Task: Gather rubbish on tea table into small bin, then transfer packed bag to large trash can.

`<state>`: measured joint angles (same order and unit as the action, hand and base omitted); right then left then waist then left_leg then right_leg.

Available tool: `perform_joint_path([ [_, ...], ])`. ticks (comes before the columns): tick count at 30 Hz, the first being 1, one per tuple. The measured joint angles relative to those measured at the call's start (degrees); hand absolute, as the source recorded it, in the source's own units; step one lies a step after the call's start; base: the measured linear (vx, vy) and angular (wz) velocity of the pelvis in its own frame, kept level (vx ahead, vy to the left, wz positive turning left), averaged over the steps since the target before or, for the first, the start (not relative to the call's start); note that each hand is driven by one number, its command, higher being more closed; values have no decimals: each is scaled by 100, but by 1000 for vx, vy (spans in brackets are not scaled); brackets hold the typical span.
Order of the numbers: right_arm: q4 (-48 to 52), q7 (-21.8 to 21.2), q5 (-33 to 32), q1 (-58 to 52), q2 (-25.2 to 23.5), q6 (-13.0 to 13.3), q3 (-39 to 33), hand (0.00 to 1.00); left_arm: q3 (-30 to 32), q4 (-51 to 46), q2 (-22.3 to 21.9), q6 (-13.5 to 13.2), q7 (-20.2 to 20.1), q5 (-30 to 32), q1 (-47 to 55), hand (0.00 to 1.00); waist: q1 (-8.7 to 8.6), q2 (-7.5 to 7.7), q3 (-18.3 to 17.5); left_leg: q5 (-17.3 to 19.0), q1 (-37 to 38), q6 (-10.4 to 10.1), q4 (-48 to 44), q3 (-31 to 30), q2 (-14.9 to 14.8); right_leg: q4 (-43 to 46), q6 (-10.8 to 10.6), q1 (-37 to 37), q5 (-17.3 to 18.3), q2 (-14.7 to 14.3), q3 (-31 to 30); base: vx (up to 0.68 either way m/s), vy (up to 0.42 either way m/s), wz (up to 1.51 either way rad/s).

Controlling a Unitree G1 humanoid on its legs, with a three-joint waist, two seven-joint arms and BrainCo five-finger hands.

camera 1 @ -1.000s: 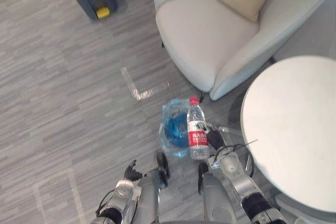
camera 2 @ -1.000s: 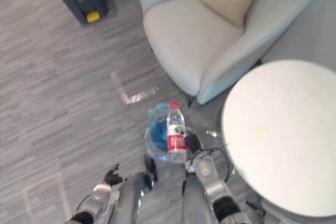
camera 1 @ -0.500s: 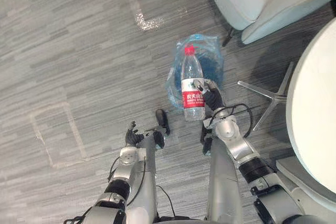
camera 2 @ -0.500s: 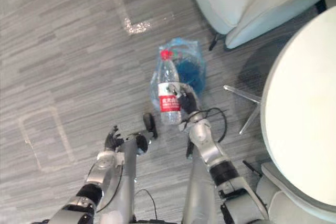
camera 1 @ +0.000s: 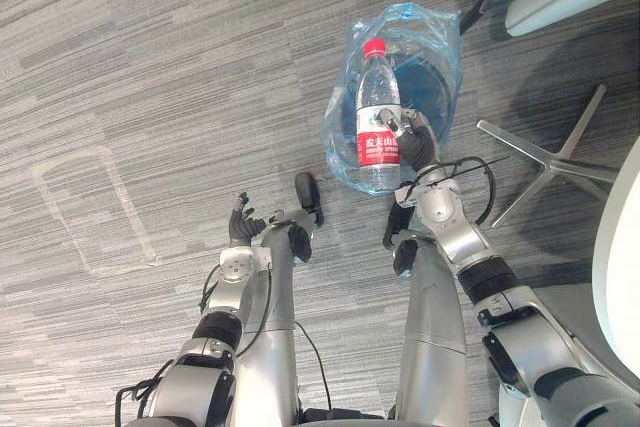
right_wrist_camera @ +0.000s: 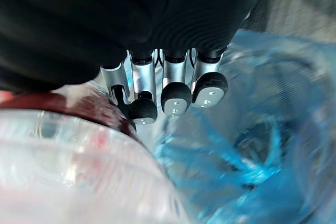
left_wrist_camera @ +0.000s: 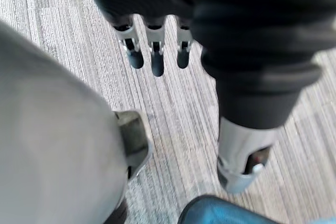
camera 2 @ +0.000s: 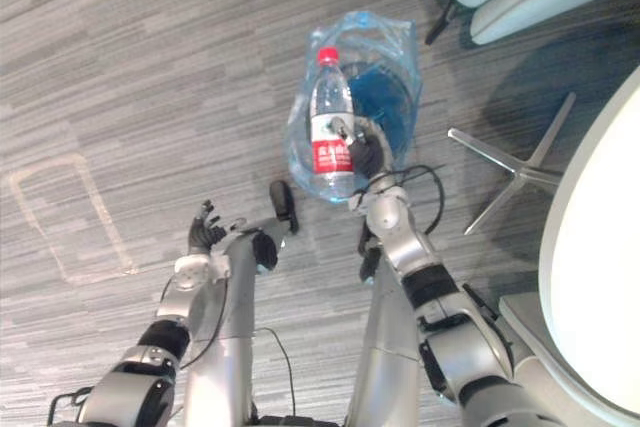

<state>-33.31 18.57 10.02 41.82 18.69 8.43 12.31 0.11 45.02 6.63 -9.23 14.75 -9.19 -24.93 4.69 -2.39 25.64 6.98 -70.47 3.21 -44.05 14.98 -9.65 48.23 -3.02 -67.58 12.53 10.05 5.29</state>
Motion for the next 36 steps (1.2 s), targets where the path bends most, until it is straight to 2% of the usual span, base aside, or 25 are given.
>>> perform_joint_path([
  [8,-628,187,-124,442,173,-36,-285,100,-4,2,52,-8,15,-7,-92,0,-4,0,0,-43,-159,69,-43,12,-8,82,9,-192,7,20,-6,0,0,0],
  [9,-675,186,-123,485,174,-55,-286,0,-4,1,52,-9,14,-7,-92,0,-8,0,0,-43,-162,68,-48,15,-9,95,15,-201,11,22,-9,0,0,0],
  [19,-906,168,-98,604,159,-58,-234,0,-8,-2,78,-16,14,-9,-110,0,-14,-4,-32,-12,-253,11,-84,13,-42,158,71,-307,43,26,23,-33,-15,0],
  [24,-900,180,-96,605,111,-58,-237,0,-8,-1,114,-15,20,-9,-143,0,-26,-3,-33,-53,-306,77,-141,5,-61,189,73,-349,44,2,20,-21,-9,-1],
  [29,-395,277,-87,323,-19,-45,-245,0,-3,-5,142,-12,31,-7,-142,0,-63,-1,-34,-43,-319,65,-217,-27,-86,267,107,-349,68,-11,32,-42,-13,0],
  [34,287,391,422,-157,-51,24,-124,0,-4,-55,166,-4,97,-5,-121,0,-114,18,-50,19,-346,-18,-306,-47,-127,312,132,-363,79,-30,42,-63,-14,-3],
  [36,480,396,765,-334,-38,28,-32,0,-7,-61,188,-4,100,-3,-118,0,-123,88,-120,22,-392,-16,-321,-24,-147,328,146,-433,74,-53,8,-61,-12,-9],
])
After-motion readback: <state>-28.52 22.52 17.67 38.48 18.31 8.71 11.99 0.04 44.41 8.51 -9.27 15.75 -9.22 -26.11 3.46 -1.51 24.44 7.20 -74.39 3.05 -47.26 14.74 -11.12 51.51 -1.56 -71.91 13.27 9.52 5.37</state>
